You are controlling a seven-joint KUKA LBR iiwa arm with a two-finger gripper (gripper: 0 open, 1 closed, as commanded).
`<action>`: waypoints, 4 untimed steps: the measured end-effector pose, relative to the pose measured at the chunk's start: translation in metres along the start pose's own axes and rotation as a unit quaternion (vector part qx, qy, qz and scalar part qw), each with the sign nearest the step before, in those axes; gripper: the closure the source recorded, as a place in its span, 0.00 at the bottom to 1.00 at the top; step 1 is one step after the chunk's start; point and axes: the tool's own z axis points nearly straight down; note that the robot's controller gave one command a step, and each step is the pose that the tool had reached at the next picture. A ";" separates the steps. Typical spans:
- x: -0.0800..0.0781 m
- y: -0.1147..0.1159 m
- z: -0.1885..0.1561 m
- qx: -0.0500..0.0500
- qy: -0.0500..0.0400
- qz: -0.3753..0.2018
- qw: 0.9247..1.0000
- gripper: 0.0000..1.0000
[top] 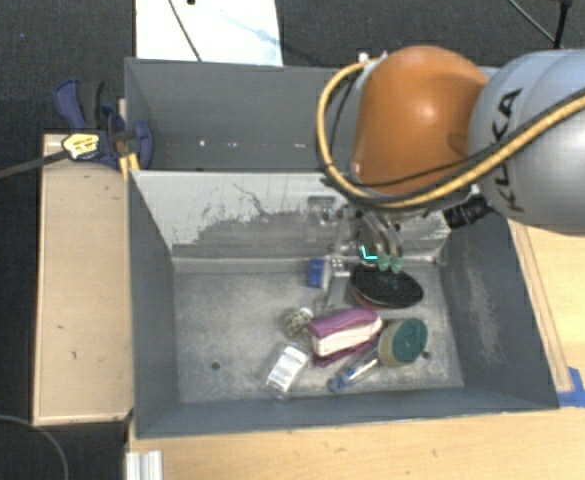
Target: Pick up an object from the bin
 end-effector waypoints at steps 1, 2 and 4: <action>0.012 -0.052 0.084 0.001 0.001 -0.039 0.999 0.00; 0.065 -0.057 0.170 0.000 -0.004 -0.128 0.992 0.00; 0.040 -0.036 0.034 0.000 -0.008 -0.129 0.992 1.00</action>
Offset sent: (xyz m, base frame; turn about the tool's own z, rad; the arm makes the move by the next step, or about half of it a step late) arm -0.0106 -0.0488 -0.0799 -0.0818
